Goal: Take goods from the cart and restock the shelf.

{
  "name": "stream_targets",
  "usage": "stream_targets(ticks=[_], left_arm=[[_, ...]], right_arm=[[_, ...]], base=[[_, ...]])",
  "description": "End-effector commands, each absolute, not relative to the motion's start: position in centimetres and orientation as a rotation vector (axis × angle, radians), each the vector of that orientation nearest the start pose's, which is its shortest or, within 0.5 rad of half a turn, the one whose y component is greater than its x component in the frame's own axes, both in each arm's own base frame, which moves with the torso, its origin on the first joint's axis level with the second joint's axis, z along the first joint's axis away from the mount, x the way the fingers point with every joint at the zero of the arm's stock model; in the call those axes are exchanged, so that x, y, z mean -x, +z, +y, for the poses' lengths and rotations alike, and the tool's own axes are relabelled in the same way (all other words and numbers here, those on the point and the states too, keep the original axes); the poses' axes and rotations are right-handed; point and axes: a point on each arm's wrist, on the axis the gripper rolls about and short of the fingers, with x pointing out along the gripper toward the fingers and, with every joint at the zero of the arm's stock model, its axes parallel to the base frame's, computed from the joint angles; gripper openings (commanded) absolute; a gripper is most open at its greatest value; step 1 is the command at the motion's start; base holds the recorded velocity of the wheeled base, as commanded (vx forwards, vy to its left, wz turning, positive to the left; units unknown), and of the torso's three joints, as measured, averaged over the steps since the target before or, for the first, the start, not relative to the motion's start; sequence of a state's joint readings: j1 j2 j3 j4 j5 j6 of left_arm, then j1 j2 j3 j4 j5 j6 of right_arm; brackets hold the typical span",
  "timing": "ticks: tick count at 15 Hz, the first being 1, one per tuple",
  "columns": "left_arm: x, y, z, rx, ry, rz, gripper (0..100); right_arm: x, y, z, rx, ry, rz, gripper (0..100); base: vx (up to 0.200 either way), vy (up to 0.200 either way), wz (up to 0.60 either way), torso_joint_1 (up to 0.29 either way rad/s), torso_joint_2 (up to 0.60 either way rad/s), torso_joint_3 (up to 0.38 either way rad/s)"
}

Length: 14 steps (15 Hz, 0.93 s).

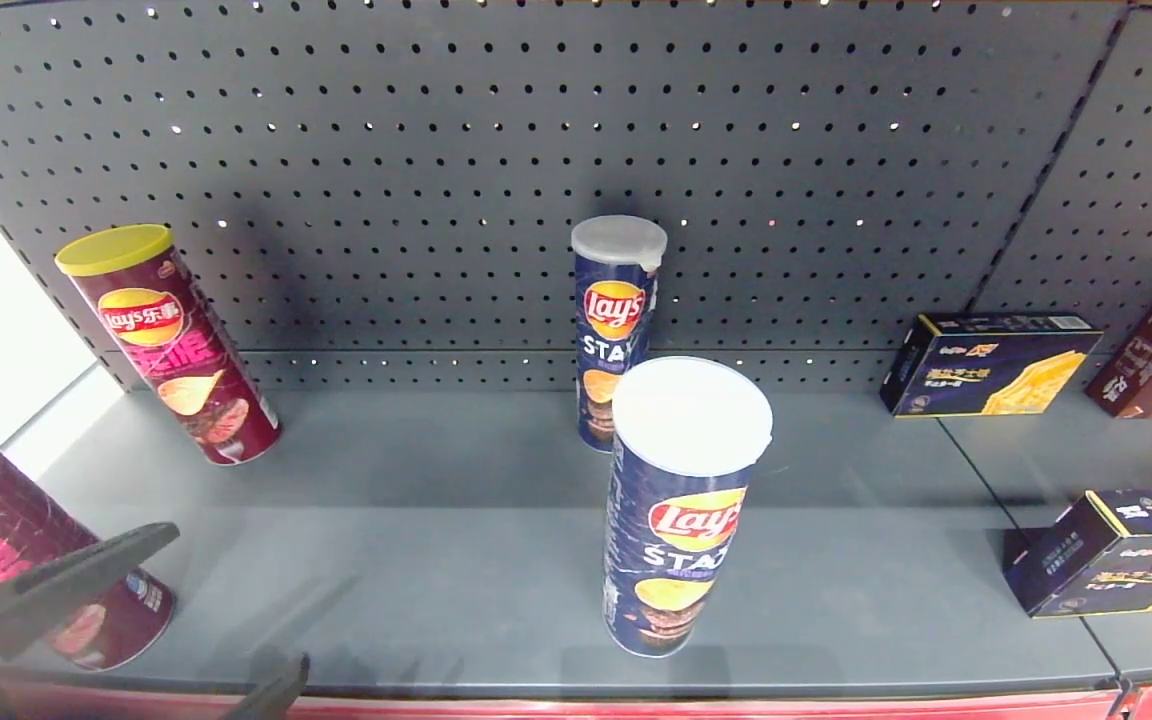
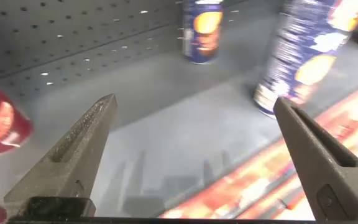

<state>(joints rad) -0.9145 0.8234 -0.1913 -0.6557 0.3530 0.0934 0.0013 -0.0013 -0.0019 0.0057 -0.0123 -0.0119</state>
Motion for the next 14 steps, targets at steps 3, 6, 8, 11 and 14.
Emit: stream_targets(ticks=[3,6,8,11,14], left_arm=[[-2.5,15.3,-3.0,-0.067,-0.763,-0.096,100],[-1.6,14.3,-1.5,-0.114,-0.763,-0.105,100],[-0.8,13.5,-0.2,-0.112,-0.703,-0.119,100],[-0.5,12.2,-0.4,-0.133,-0.699,-0.097,100],[-0.5,11.2,-0.6,-0.154,-0.596,-0.054,100]], right_arm=[[2.3,7.6,0.0,0.012,-0.011,0.003,100],[2.3,7.5,0.0,0.012,-0.011,0.003,100],[2.3,7.5,0.0,0.012,-0.011,0.005,100],[2.3,7.6,0.0,0.012,-0.011,0.002,100],[2.3,7.5,0.0,0.012,-0.011,0.005,100]], base=[[0.0,0.0,0.0,0.0,0.0,0.0],[0.0,0.0,0.0,0.0,0.0,0.0],[0.0,0.0,0.0,0.0,0.0,0.0],[0.0,0.0,0.0,0.0,0.0,0.0],[0.0,0.0,0.0,0.0,0.0,0.0]])
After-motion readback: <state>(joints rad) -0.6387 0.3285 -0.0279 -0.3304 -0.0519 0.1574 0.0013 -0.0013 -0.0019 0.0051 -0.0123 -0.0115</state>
